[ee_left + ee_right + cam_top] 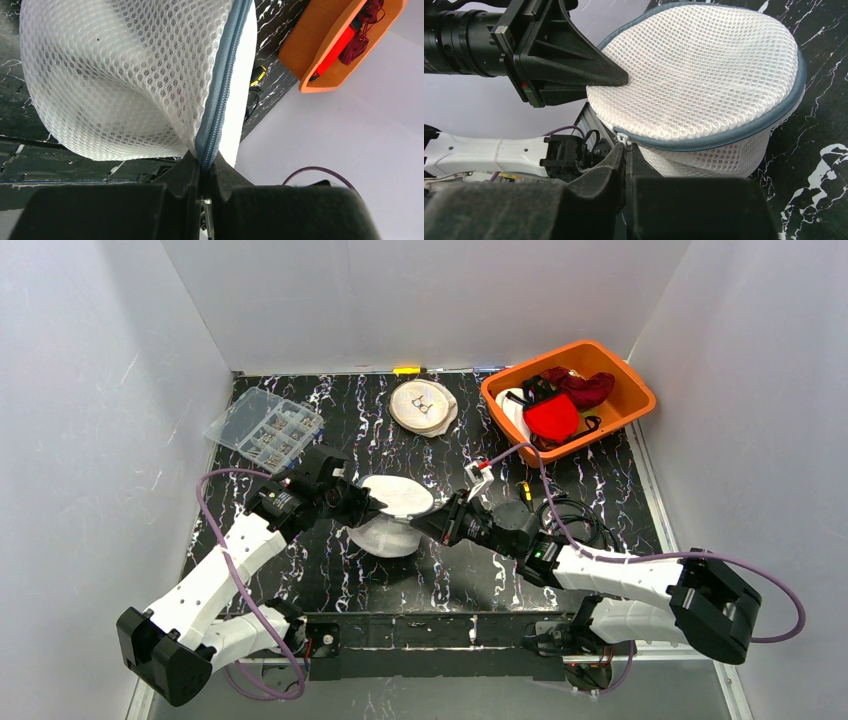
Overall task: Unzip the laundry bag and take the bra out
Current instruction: Unzip the laundry bag at the center of the board.
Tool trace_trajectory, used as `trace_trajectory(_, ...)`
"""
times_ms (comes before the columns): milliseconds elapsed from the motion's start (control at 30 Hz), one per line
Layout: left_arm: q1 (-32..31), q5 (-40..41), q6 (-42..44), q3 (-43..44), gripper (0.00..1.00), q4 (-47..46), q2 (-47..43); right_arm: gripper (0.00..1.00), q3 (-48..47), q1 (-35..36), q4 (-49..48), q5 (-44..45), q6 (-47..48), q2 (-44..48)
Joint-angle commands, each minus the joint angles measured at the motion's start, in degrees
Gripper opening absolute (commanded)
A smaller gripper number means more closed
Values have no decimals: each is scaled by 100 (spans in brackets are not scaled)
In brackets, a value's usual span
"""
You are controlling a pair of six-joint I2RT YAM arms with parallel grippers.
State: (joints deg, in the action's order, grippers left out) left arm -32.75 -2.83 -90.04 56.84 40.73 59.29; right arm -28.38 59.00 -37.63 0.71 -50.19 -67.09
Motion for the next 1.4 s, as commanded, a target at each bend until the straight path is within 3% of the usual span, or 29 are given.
trace_trajectory(0,8,-25,-38,-33,0,-29,-141,10,-1,20,-77,115,144,219)
trace_trajectory(167,6,-18,-31,-42,0,-24,-150,2,12,19,36,92,226,299)
trace_trajectory(400,6,-42,-7,-50,0,-53,-126,1,-10,20,208,67,322,349)
trace_trajectory(600,6,-171,406,-120,0,-399,-75,1,-234,23,1461,577,668,581)
trace_trajectory(900,6,-1984,2142,-191,0,-2165,1029,1,-199,21,3127,1478,1163,1406)
trace_trajectory(1167,6,-3257,3409,-89,0,-3302,1877,1,-95,23,4284,1525,1652,2538)
trace_trajectory(1267,5,-3256,3877,119,11,-3187,2101,1,-42,20,4557,1538,1730,2747)
trace_trajectory(1367,6,-3185,4165,280,40,-2982,2327,1,90,18,4560,1505,1703,2783)
